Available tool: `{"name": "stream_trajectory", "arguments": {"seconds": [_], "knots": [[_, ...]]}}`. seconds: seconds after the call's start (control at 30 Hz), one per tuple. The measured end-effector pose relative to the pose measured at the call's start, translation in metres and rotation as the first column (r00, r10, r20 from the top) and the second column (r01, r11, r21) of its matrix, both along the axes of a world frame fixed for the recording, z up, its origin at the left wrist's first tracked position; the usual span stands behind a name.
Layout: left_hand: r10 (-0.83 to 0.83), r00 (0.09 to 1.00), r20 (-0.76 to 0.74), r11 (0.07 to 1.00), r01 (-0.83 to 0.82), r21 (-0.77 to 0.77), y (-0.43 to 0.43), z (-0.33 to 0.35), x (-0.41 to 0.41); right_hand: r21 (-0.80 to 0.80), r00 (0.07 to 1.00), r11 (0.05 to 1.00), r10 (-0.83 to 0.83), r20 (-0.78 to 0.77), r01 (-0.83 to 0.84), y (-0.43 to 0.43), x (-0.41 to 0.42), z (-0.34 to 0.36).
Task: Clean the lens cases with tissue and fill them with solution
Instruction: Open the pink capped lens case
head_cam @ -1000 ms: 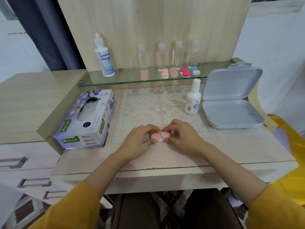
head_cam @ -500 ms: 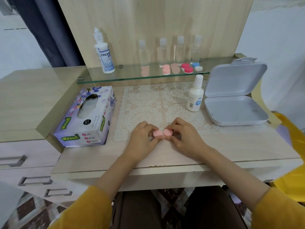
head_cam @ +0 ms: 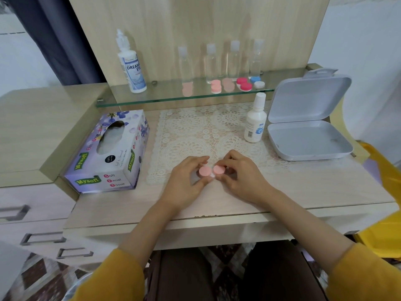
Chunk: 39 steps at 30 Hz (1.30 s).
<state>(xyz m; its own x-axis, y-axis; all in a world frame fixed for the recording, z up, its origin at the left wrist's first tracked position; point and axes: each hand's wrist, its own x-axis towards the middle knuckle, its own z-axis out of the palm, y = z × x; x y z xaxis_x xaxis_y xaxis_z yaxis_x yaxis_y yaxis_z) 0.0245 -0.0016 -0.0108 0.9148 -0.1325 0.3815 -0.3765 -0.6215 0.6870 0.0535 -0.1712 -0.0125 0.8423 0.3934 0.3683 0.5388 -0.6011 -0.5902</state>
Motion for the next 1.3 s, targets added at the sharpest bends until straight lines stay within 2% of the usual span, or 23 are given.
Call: {"name": "stream_trajectory", "arguments": {"seconds": [0.1, 0.27, 0.47, 0.57, 0.8, 1.0, 1.17, 1.3], "knots": [[-0.066, 0.998, 0.010, 0.995, 0.065, 0.080, 0.004, 0.000, 0.001, 0.000, 1.000, 1.000, 0.000, 0.001, 0.000, 0.000, 0.000, -0.001], [0.007, 1.000, -0.018, 0.994, -0.005, 0.112, 0.000, -0.001, 0.003, 0.010, 1.000, 1.000, 0.002, 0.000, -0.002, 0.000, 0.000, -0.001], [0.066, 0.996, -0.064, 0.998, -0.066, 0.008, 0.000, 0.006, 0.005, 0.006, 1.000, 1.000, 0.001, -0.003, -0.001, -0.001, 0.000, -0.001], [0.106, 0.993, -0.048, 0.994, -0.105, 0.008, 0.007, 0.009, 0.002, -0.005, 1.000, 1.000, -0.002, -0.006, 0.002, -0.001, 0.000, 0.000], [0.179, 0.982, -0.054, 0.973, -0.168, 0.157, 0.030, 0.006, -0.005, -0.016, 1.000, 1.000, -0.006, -0.014, 0.006, -0.001, 0.000, -0.001], [0.109, 0.986, -0.128, 0.977, -0.082, 0.199, 0.014, 0.011, -0.001, -0.020, 1.000, 1.000, -0.011, -0.016, 0.011, 0.000, -0.001, 0.001], [0.134, 0.988, -0.083, 0.983, -0.122, 0.138, 0.002, 0.007, 0.003, -0.023, 0.999, 1.000, -0.016, -0.041, 0.015, 0.000, -0.004, 0.005], [0.122, 0.988, -0.098, 0.988, -0.111, 0.111, 0.002, 0.007, 0.002, -0.134, 0.996, 0.990, -0.044, -0.082, 0.033, 0.000, -0.002, 0.015]]}}
